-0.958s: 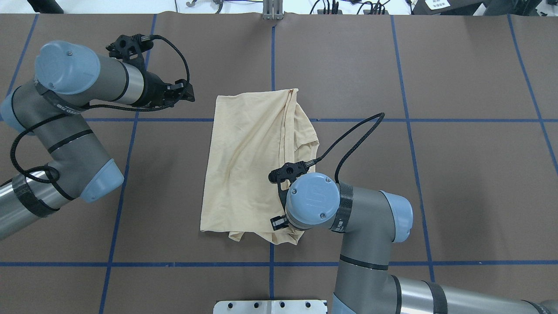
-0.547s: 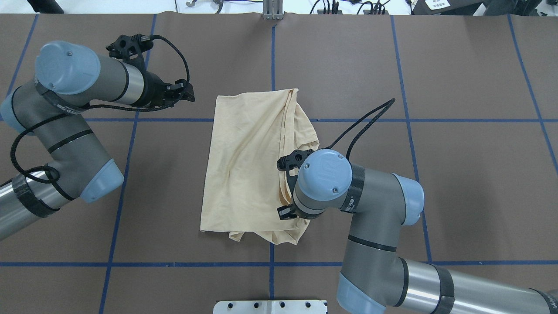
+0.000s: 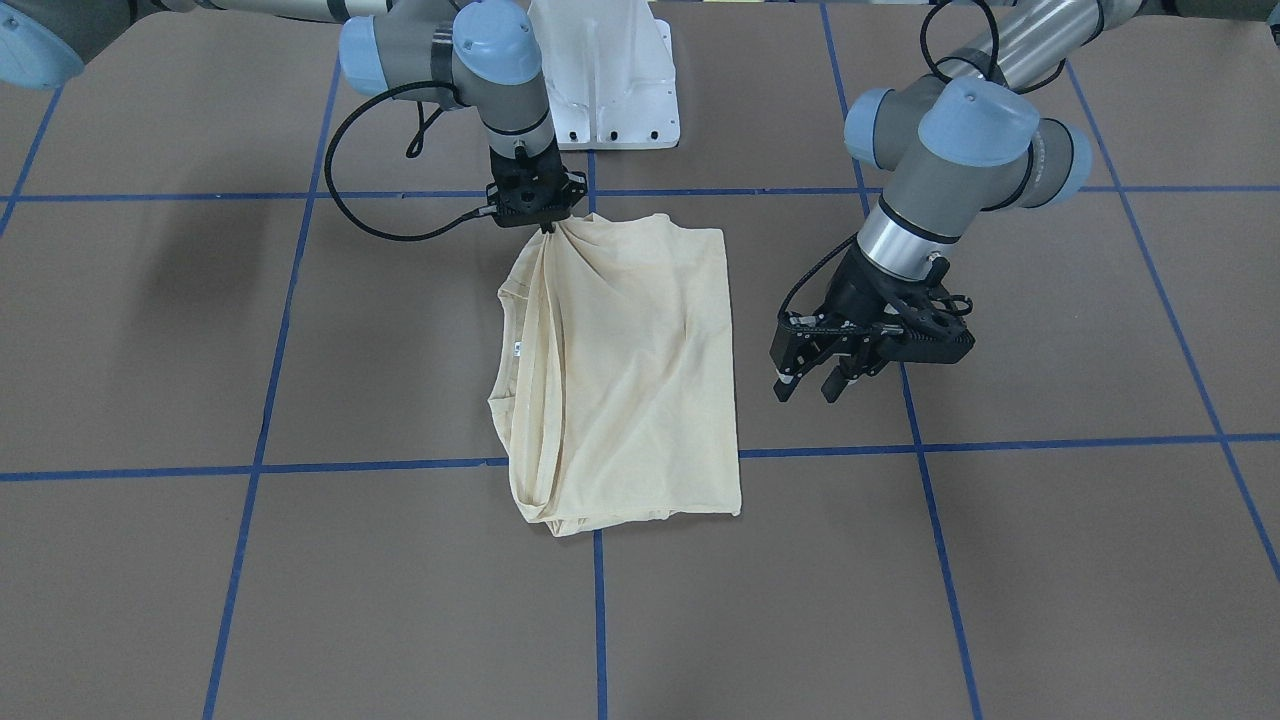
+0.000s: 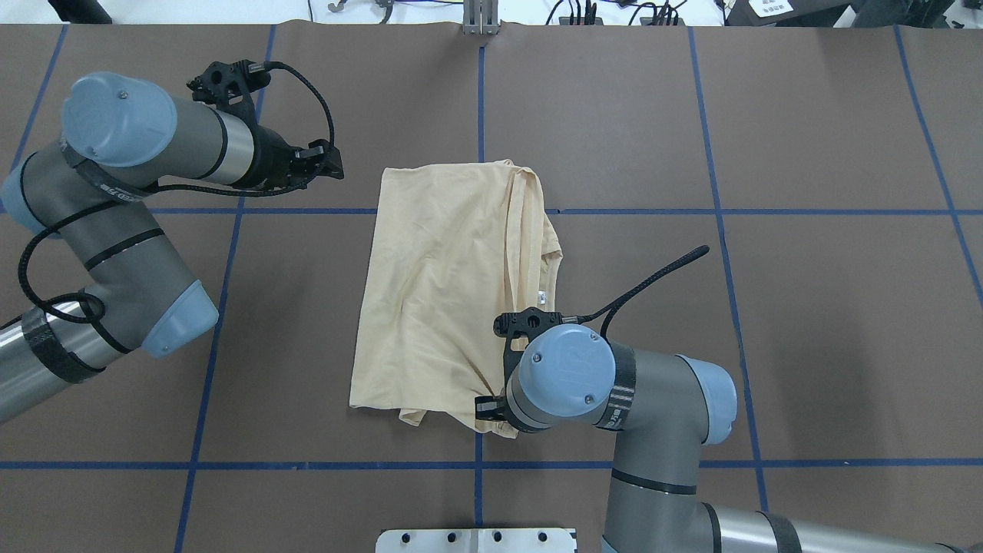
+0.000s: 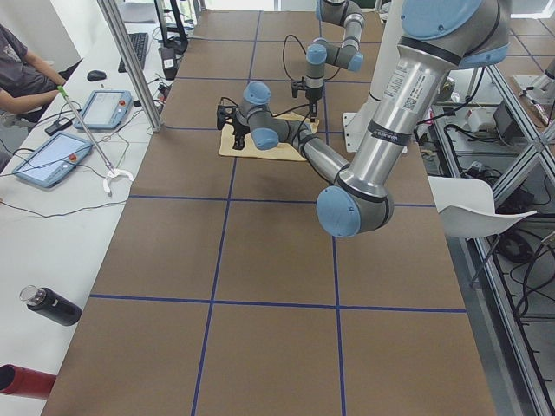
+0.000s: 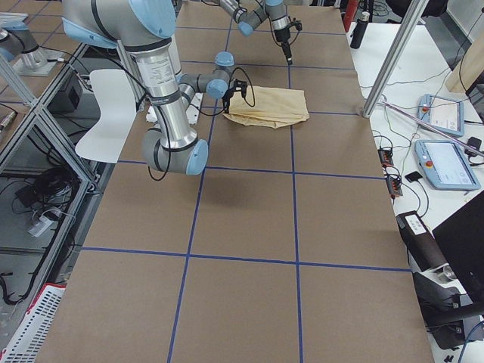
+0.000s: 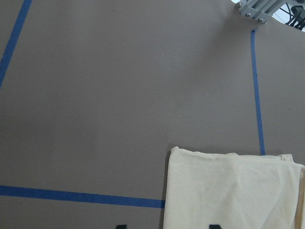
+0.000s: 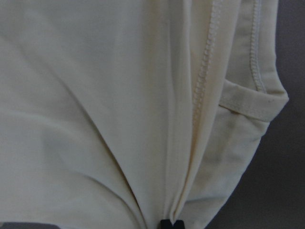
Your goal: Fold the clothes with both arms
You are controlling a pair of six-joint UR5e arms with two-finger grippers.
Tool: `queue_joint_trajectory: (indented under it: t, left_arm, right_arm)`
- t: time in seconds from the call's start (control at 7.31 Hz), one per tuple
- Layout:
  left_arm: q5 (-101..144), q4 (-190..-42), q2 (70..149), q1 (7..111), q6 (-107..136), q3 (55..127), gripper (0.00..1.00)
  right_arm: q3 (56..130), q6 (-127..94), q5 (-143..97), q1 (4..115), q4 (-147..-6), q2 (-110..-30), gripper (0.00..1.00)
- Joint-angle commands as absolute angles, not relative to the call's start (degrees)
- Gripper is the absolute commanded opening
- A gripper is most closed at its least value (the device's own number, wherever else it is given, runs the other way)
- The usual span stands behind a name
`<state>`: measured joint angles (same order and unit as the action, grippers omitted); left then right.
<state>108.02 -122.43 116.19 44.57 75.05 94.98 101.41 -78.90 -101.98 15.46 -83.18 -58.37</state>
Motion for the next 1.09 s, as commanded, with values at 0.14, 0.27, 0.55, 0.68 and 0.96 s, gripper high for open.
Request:
queue_joint_trajectory:
  t: [0.14, 0.27, 0.55, 0.68, 0.96]
  left_arm:
    - [108.02, -122.43, 116.19, 44.56, 75.06, 94.92, 0.65]
    - [108.02, -122.43, 116.19, 44.47, 75.06, 94.83, 0.65]
    - [108.02, -122.43, 116.19, 44.47, 75.06, 94.83, 0.65]
    - [108.02, -122.43, 116.19, 44.47, 75.06, 94.83, 0.65]
    - [108.02, -122.43, 116.28, 44.47, 75.15, 94.92, 0.65]
  right_arm:
    - [101.42, -80.16, -101.78, 18.19, -82.0, -58.54, 0.42]
    - [101.95, -82.51, -101.78, 18.19, -81.91, -59.23, 0.51]
    - [102.92, -99.66, -100.12, 16.45, -79.21, -61.86, 0.72]
    - [102.92, -102.97, -99.32, 16.09, -73.79, -63.7, 0.72]
    - [102.92, -109.19, -98.79, 15.12, -72.68, -63.55, 0.64]
